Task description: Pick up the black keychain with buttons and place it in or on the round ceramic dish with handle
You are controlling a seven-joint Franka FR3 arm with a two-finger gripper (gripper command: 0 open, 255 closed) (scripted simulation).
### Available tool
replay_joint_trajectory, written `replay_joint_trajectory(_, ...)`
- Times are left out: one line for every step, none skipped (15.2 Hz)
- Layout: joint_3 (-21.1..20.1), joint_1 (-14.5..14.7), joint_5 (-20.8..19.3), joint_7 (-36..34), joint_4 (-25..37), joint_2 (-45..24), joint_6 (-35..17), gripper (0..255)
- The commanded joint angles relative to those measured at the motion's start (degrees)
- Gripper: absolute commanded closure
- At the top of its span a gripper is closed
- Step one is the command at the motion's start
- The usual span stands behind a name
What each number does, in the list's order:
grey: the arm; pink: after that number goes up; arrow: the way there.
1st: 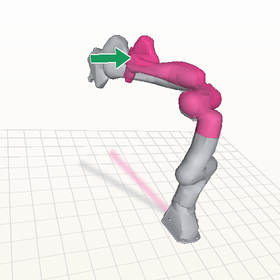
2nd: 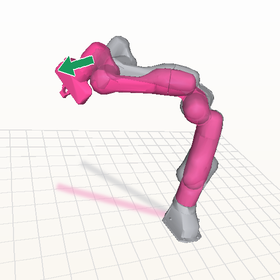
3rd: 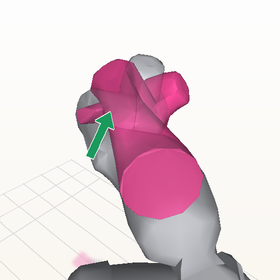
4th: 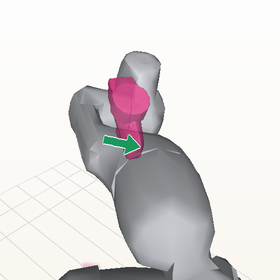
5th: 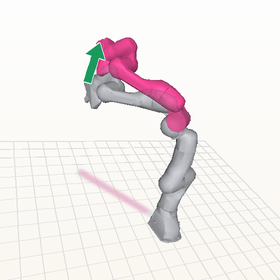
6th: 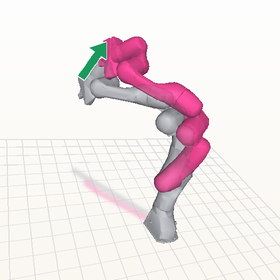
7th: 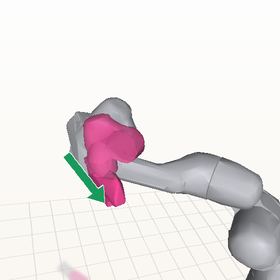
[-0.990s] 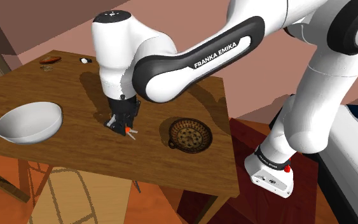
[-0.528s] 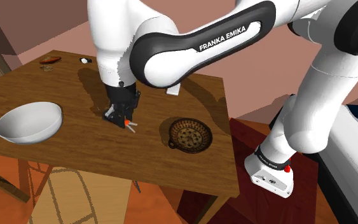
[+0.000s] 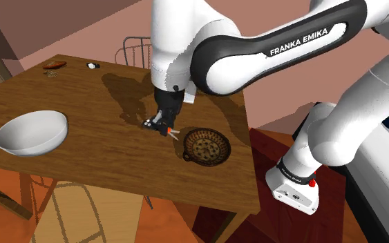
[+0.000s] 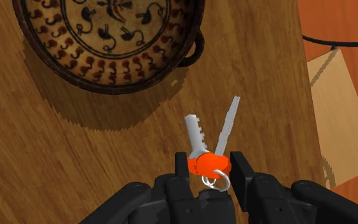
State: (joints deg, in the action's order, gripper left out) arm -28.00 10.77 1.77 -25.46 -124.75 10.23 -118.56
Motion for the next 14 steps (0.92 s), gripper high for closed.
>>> replay_joint_trajectory(1.21,0.29,2.5,2.45,-4.92,5.14,-0.25,255)
replay_joint_trajectory(1.92,0.61,3.56,3.55,-7.14,7.65,-0.1,255)
replay_joint_trajectory(2.65,0.99,4.51,4.6,-9.3,10.15,0.14,255)
replay_joint_trajectory(3.42,1.4,5.37,5.6,-11.4,12.65,0.47,255)
replay_joint_trajectory(4.2,1.84,6.12,6.55,-13.45,15.14,0.89,255)
replay_joint_trajectory(4.99,2.3,6.77,7.45,-15.44,17.65,1.4,255)
replay_joint_trajectory(5.8,2.77,7.31,8.29,-17.38,20.17,1.99,255)
replay_joint_trajectory(6.62,3.24,7.76,9.1,-19.27,22.7,2.67,255)
replay_joint_trajectory(7.44,3.71,8.12,9.85,-21.11,25.26,3.45,255)
replay_joint_trajectory(8.83,4.44,8.53,11.07,-24.16,29.77,5.01,255)
replay_joint_trajectory(8.74,4.55,8.6,11.02,-24.81,29.57,4.17,255)
replay_joint_trajectory(8.59,4.6,8.7,10.99,-25.46,29.37,3.32,255)
replay_joint_trajectory(8.43,4.63,8.8,10.97,-26.09,29.15,2.47,255)
replay_joint_trajectory(8.27,4.67,8.91,10.94,-26.71,28.91,1.61,255)
